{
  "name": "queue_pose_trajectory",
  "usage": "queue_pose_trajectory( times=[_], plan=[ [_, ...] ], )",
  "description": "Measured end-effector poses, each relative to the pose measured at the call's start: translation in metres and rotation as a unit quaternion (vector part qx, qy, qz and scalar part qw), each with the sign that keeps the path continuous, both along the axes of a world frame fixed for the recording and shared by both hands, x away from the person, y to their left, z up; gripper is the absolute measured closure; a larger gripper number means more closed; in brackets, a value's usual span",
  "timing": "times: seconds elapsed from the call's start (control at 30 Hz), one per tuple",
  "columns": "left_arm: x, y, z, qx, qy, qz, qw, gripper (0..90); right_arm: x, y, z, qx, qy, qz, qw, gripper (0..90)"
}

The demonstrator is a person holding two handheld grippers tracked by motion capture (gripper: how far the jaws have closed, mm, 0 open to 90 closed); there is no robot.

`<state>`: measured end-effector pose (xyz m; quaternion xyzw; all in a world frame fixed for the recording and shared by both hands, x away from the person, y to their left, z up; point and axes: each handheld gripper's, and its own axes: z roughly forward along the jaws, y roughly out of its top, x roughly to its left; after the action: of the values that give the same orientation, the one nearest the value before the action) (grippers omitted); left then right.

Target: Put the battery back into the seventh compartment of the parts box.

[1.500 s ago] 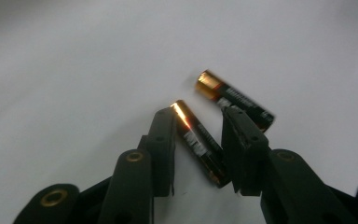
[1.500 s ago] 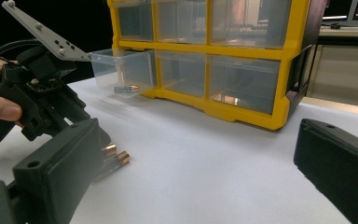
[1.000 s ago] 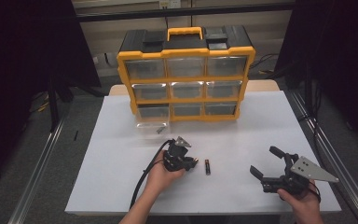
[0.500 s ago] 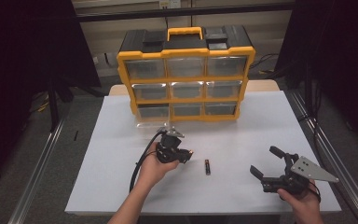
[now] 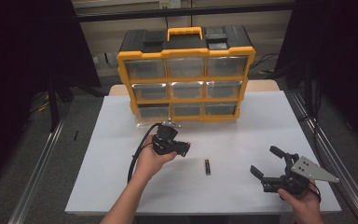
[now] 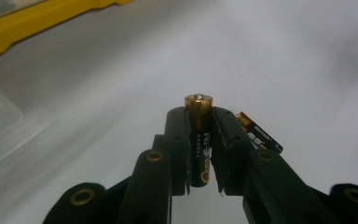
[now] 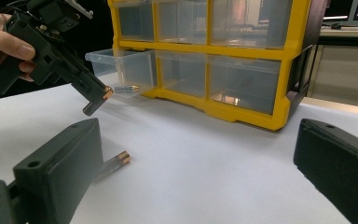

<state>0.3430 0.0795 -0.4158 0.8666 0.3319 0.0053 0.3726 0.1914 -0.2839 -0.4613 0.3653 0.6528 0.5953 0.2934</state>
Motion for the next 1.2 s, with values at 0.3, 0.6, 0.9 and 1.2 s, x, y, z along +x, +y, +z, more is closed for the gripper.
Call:
queue_pose_trajectory(
  times=[0.3,0.6,0.9,1.2],
  plan=[
    [0.005,0.007,0.009,-0.020,0.002,0.016,0.9997,77.3,0.000,0.000,0.000,0.000,-0.001,0.000,1.0000,1.0],
    [0.009,0.012,0.015,-0.020,0.000,0.022,0.9996,77.3,0.000,0.000,0.000,0.000,0.000,-0.002,1.0000,1.0],
    [0.013,0.018,0.026,-0.022,-0.006,0.031,0.9992,77.4,0.000,0.000,0.000,0.000,0.000,-0.002,1.0000,1.0],
    [0.017,0.021,0.033,-0.025,-0.012,0.041,0.9988,77.3,-0.001,0.000,0.000,0.000,0.000,-0.004,1.0000,1.0]
  ],
)
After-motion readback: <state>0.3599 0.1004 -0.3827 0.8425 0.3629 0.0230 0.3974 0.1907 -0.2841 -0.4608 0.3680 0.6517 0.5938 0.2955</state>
